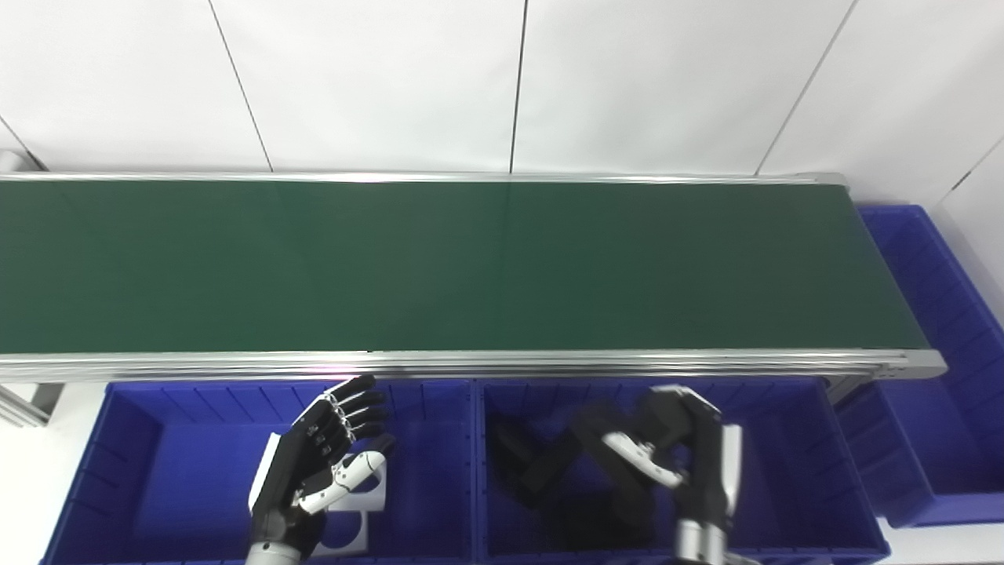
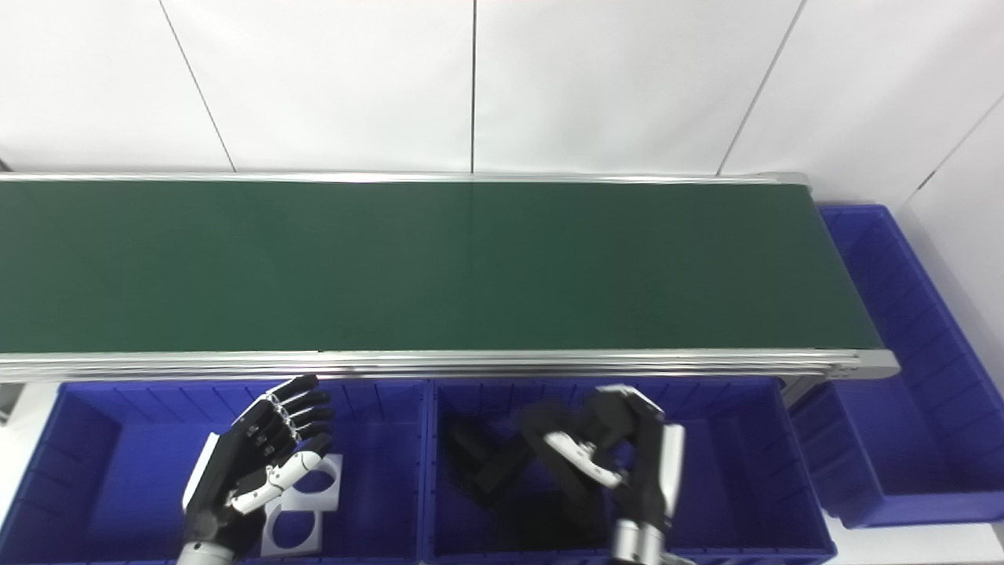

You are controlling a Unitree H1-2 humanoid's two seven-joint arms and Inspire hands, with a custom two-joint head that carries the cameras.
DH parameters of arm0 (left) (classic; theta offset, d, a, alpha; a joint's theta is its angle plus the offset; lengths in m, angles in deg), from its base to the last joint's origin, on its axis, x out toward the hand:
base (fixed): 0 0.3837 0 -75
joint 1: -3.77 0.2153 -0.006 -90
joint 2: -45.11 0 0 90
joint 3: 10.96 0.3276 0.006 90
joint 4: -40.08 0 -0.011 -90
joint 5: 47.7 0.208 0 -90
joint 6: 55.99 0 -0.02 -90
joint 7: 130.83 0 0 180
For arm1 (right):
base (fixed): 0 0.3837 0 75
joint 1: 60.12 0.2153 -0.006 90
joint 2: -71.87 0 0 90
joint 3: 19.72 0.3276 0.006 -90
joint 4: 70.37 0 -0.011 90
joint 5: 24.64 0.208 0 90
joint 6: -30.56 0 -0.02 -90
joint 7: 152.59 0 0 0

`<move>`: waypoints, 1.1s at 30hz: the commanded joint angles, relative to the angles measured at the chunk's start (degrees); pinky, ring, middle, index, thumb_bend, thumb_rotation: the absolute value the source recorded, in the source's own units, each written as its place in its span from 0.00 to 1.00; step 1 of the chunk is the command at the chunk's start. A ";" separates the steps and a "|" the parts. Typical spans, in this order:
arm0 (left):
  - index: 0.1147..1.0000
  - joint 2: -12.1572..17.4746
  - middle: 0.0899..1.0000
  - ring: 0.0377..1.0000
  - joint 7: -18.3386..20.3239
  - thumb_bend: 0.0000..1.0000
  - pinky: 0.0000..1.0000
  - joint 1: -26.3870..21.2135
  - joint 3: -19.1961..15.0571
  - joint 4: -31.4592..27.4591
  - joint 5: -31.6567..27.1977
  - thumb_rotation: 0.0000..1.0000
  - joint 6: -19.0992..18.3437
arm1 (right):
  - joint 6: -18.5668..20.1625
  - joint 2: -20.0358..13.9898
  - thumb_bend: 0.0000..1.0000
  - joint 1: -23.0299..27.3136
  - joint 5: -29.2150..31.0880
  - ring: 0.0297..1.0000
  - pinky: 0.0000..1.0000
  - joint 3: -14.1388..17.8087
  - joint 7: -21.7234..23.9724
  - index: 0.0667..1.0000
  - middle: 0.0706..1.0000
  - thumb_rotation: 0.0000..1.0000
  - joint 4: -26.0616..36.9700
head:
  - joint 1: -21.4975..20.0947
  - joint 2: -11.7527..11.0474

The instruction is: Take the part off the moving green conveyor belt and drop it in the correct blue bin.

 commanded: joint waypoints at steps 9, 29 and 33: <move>0.72 0.08 0.68 0.65 0.54 0.58 0.64 0.62 0.17 -2.03 -0.58 0.00 1.05 | -3.63 -1.24 0.59 1.55 -0.31 0.05 0.05 2.99 -3.39 0.05 0.05 0.00 -3.38 | 0.56 0.69; 0.71 -0.73 0.67 0.64 0.03 0.61 0.65 0.09 0.51 -0.67 -0.05 0.00 0.73 | -1.26 -2.46 0.86 -1.91 2.59 0.95 0.91 -3.56 8.68 0.99 0.98 0.42 7.38 | 2.05 -0.30; 0.71 -1.04 0.67 0.65 0.03 0.61 0.66 0.12 0.60 -0.23 0.33 0.00 1.07 | -0.73 -2.75 0.96 -1.74 2.50 1.00 0.98 -4.26 10.59 1.00 1.00 0.52 7.70 | 2.61 -0.52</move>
